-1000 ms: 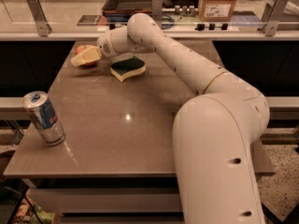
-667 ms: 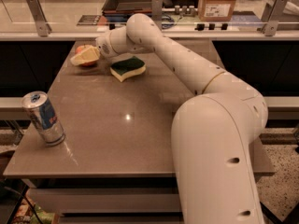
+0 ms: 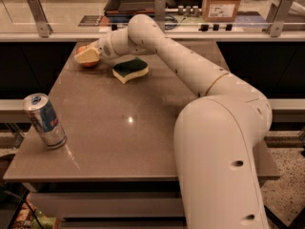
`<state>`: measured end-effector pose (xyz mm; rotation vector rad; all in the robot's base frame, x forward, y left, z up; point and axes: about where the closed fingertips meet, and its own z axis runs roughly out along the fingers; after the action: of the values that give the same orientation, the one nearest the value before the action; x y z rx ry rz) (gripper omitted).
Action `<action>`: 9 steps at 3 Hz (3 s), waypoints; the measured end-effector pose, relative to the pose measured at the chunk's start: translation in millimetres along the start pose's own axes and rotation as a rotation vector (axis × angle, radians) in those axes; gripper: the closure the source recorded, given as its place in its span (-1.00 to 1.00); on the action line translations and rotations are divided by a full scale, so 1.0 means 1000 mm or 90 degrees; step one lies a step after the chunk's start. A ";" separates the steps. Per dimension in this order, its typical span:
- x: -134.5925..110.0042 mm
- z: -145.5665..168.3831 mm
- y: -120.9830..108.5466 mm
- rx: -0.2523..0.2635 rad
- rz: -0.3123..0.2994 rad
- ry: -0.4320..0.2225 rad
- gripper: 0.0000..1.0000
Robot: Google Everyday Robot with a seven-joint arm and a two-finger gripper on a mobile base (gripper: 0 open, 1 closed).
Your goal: Move apple near redbull can
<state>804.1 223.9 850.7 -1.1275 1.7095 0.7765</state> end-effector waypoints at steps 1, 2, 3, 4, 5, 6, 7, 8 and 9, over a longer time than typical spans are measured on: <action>0.001 0.003 0.002 -0.003 0.000 0.001 0.67; 0.002 0.006 0.004 -0.006 0.001 0.002 1.00; 0.002 0.006 0.004 -0.006 0.001 0.002 1.00; -0.011 -0.003 0.008 -0.013 -0.012 -0.004 1.00; -0.024 -0.019 0.015 -0.009 -0.022 -0.010 1.00; -0.035 -0.037 0.022 -0.008 -0.029 -0.018 1.00; -0.042 -0.065 0.031 -0.006 -0.038 -0.036 1.00; -0.041 -0.097 0.044 -0.010 -0.044 -0.058 1.00; -0.036 -0.129 0.056 -0.010 -0.049 -0.080 1.00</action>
Offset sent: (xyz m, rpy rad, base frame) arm -0.0008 0.0025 -0.0015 -0.0003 0.0022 0.0035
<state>713.5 147.0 934.0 -1.1251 1.5489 0.7975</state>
